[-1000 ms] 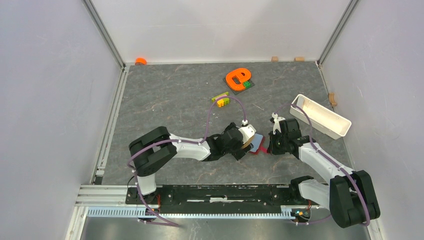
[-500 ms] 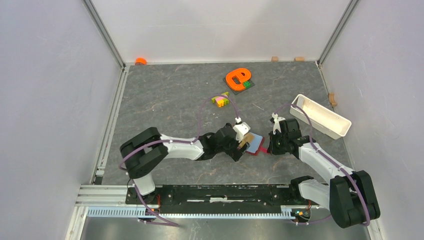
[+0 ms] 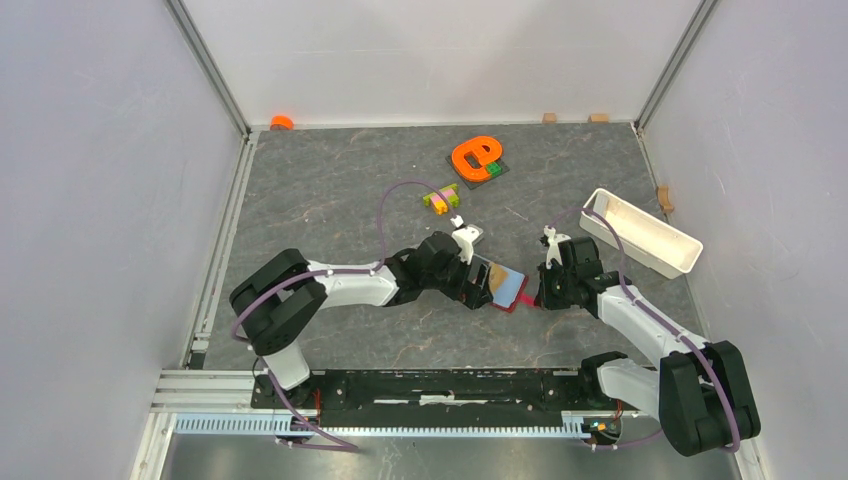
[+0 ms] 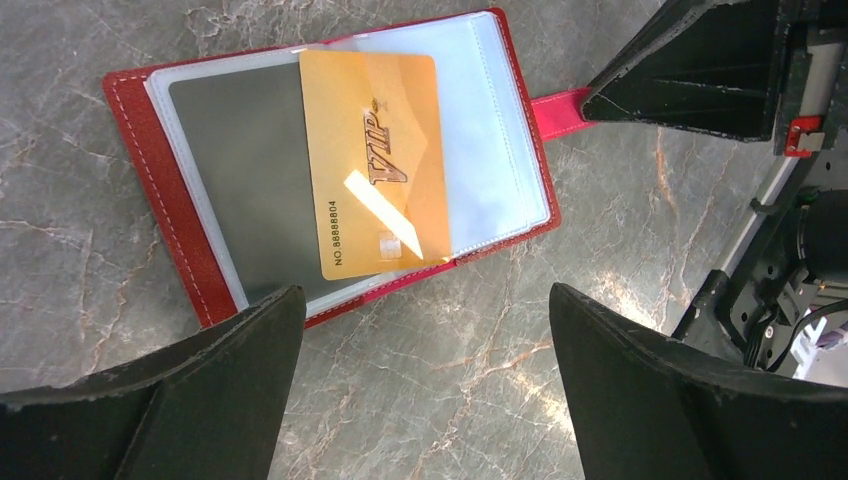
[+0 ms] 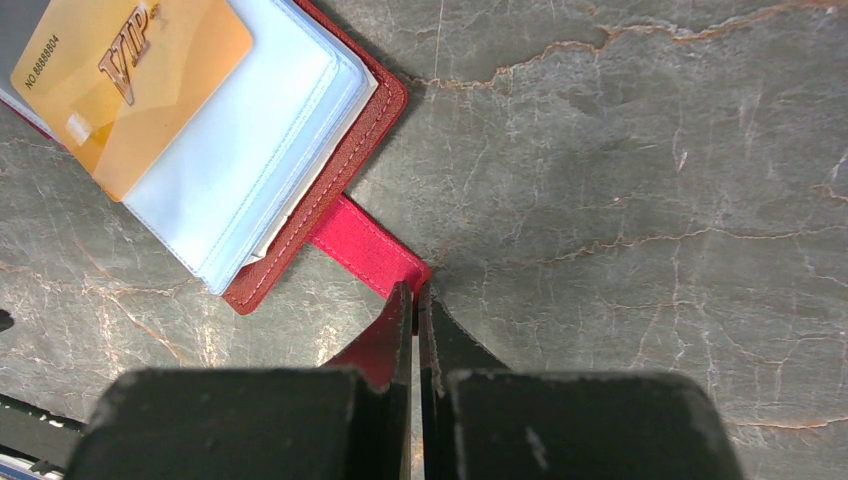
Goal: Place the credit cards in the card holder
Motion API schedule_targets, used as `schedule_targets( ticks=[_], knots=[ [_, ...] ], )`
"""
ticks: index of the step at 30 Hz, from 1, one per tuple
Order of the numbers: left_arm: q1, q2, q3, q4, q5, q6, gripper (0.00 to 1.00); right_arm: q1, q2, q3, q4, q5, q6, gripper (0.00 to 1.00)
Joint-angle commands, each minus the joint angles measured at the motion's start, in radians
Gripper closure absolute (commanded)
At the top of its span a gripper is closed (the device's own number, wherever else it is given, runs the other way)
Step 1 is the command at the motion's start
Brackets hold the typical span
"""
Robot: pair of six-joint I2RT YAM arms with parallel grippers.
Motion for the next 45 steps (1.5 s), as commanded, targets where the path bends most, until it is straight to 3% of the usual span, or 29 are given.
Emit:
schedule_targets(
  ticks=[1, 8, 31, 38, 45],
  knots=[
    [0.005, 0.038, 0.047, -0.004, 0.013, -0.079, 0.03, 0.000, -0.011, -0.012, -0.018, 0.015, -0.012, 1.00],
    [0.006, 0.083, 0.061, -0.009, -0.028, -0.073, 0.03, 0.000, -0.009, -0.011, -0.019, 0.013, -0.013, 1.00],
    [-0.029, 0.087, 0.023, 0.086, 0.073, -0.178, 0.04, -0.001, -0.004, -0.014, -0.013, 0.007, -0.014, 1.00],
    [-0.029, 0.035, 0.032, -0.034, -0.069, 0.053, 0.02, -0.001, -0.010, -0.014, -0.017, 0.007, -0.015, 1.00],
    [-0.037, 0.026, 0.016, -0.017, -0.128, 0.297, 0.02, -0.001, -0.007, -0.013, -0.015, 0.006, -0.015, 1.00]
  ],
)
